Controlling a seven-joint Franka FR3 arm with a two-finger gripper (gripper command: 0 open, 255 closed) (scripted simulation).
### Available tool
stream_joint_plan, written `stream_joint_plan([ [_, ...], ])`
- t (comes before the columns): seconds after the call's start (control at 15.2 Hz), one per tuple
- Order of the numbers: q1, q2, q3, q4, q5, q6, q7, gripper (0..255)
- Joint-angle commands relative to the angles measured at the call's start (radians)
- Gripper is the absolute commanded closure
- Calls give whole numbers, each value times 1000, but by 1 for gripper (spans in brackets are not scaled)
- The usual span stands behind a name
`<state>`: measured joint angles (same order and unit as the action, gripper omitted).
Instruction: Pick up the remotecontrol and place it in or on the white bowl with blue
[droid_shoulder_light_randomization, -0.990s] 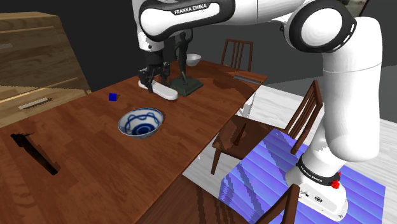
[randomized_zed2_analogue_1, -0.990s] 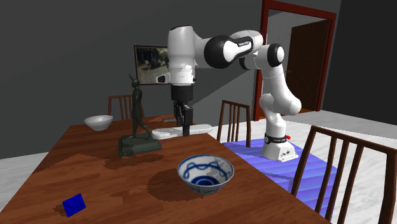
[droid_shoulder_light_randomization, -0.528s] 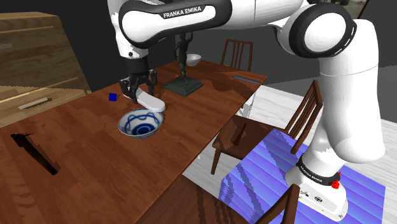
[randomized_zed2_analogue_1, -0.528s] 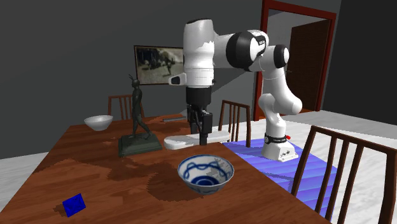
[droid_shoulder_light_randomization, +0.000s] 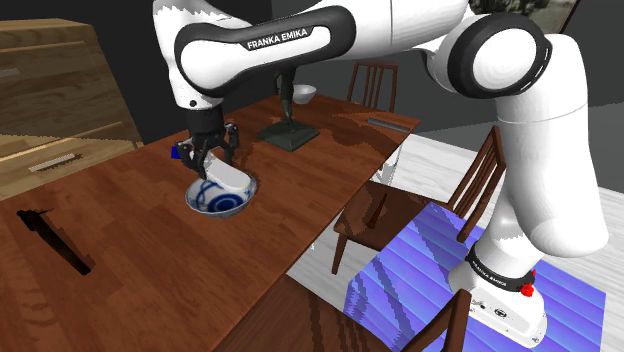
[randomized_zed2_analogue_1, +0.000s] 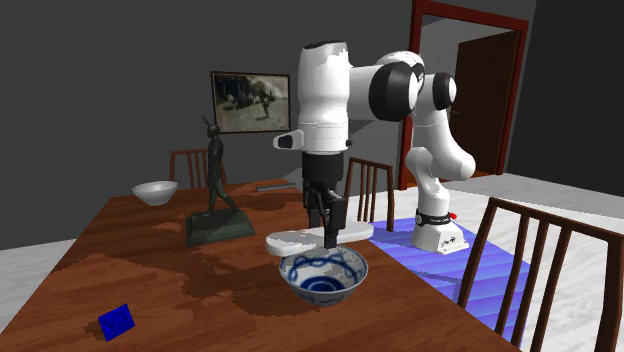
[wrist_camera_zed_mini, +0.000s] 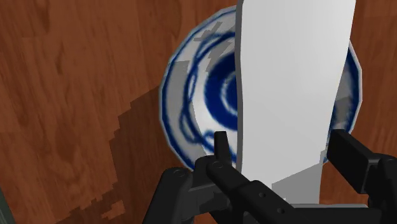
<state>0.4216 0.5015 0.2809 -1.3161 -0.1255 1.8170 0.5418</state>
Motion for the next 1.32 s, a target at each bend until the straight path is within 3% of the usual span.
stream_joint_plan([
  [0.0,-2,-2,0,-29,0,27,1,255],
  [0.46,-6,12,-4,-105,-6,118,6,255],
  [0.99,-6,12,-4,-105,-6,118,6,255],
  [1.06,-5,12,-4,-105,-6,117,6,0],
  [1.25,-5,12,-4,-105,-6,117,6,0],
])
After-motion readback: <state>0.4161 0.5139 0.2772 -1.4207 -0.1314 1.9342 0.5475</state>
